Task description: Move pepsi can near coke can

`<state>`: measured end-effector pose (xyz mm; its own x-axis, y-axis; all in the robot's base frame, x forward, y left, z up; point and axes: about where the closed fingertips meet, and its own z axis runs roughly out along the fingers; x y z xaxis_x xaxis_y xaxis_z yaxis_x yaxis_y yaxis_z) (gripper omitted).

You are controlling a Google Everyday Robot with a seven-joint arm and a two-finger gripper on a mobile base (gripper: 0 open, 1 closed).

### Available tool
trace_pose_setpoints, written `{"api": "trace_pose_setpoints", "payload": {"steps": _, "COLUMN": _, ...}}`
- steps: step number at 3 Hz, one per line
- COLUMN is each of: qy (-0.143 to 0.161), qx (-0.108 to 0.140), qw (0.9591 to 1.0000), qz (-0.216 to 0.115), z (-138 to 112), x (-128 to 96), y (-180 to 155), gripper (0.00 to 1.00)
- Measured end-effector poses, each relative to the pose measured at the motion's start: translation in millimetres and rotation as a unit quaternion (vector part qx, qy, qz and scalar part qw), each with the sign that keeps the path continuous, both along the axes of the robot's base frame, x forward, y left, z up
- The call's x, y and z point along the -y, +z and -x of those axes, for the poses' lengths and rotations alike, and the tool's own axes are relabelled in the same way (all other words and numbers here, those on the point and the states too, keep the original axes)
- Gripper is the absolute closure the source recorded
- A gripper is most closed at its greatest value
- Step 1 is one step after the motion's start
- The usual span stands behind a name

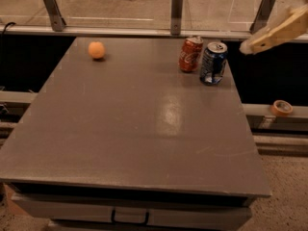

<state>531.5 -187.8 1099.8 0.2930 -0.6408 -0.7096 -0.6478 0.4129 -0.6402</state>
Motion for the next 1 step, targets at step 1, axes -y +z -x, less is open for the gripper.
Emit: {"api": "trace_pose_setpoints", "payload": {"steps": 1, "qy": 0.002, "qx": 0.020, "qw": 0.9997, "qz": 0.015, "z": 16.9, "x": -15.6, "y": 26.3, "gripper": 0.00}}
